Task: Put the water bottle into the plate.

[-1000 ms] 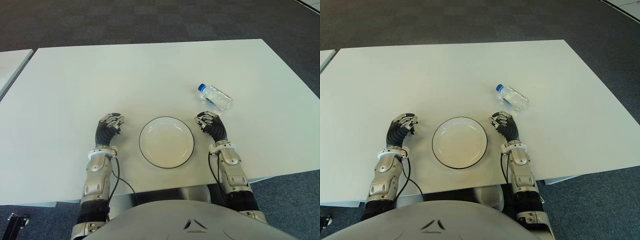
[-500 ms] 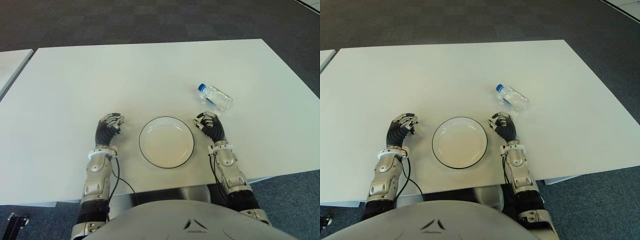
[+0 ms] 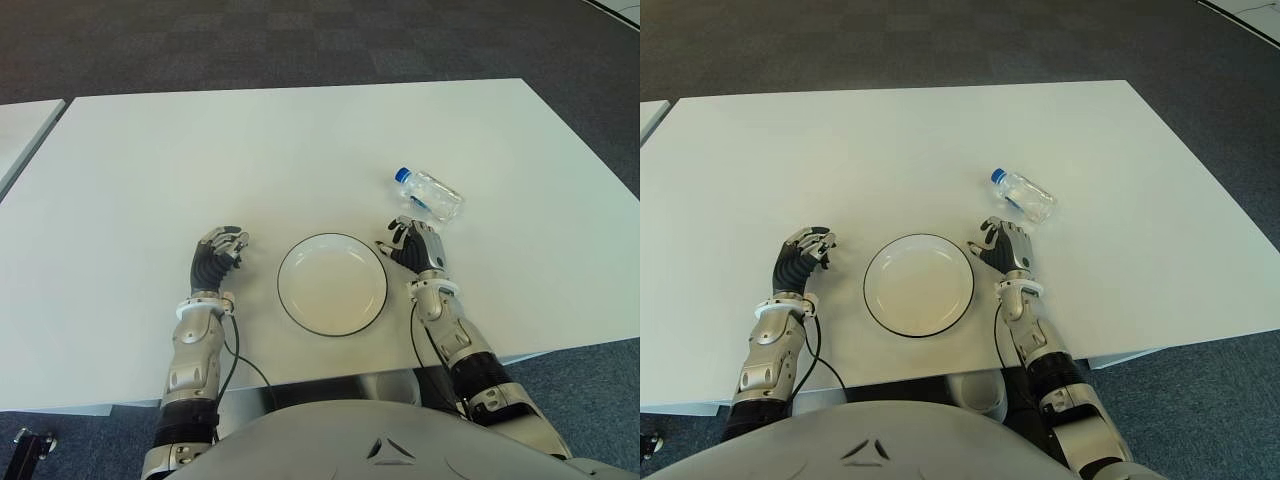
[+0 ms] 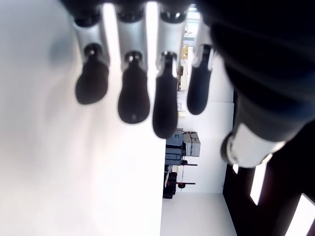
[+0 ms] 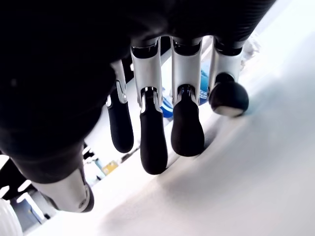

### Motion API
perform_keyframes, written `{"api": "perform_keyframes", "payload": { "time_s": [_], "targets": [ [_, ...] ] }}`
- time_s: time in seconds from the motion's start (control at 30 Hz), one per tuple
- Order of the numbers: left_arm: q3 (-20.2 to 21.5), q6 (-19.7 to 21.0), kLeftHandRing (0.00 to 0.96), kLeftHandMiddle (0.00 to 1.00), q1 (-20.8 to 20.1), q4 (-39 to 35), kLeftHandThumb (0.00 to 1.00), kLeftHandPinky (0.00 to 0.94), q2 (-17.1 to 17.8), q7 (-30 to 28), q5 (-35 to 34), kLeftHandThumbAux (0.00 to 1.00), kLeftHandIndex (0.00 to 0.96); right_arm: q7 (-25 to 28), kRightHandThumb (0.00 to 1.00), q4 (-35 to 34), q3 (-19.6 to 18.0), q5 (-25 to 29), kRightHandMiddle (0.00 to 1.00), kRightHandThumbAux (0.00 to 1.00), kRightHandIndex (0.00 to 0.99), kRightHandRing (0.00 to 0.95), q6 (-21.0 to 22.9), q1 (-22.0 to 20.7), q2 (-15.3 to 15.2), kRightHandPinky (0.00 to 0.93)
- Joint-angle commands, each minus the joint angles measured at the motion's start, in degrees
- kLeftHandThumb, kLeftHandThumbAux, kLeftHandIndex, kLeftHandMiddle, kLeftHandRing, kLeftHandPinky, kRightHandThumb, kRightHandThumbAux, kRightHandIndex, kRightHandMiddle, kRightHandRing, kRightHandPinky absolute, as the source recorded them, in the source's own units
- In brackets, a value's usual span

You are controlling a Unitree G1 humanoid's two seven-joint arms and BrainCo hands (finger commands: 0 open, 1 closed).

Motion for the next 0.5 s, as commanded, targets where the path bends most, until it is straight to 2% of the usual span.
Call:
{"api": "perform_keyframes", "payload": {
  "time_s": [0.03,0.13,0.23,0.33,0.5],
  "targets": [
    [-0.39,1.16,0.736,0.566,0.66,1.75,0.840,0.729,-0.49,0.16,0.27,0.678,0.404,0.54,0.484,2.38,2.36,-3.02,0.164,0.744,0.201,0.196,1.74,-3.05,-2.12,0.244],
    [-0.35,1.19,0.737,0.566,0.74,1.65,0.840,0.728,-0.51,0.20,0.20,0.678,0.404,-1.12,0.429,5.51,3.54,-4.45,0.076,0.724,0.099,0.099,1.44,-5.90,-2.99,0.153],
    [-0.33,1.27,0.738,0.566,0.83,1.54,0.840,0.728,-0.50,0.32,0.30,0.678,0.404,-1.75,0.415,8.77,4.30,-4.68,0.026,0.705,0.044,0.037,1.31,-8.55,-3.43,0.078],
    [-0.35,1.22,0.738,0.565,0.87,1.51,0.840,0.729,-0.47,0.42,0.45,0.677,0.405,-2.25,0.439,11.14,4.79,-4.35,0.008,0.659,0.014,0.012,1.15,-10.41,-3.57,0.025],
    [-0.44,1.36,0.732,0.563,0.98,1.30,0.839,0.724,-0.59,0.62,0.61,0.678,0.403,-2.38,0.494,12.92,5.29,-3.99,0.001,0.578,0.002,0.001,2.55,-12.96,-3.41,0.004]
  ]
}}
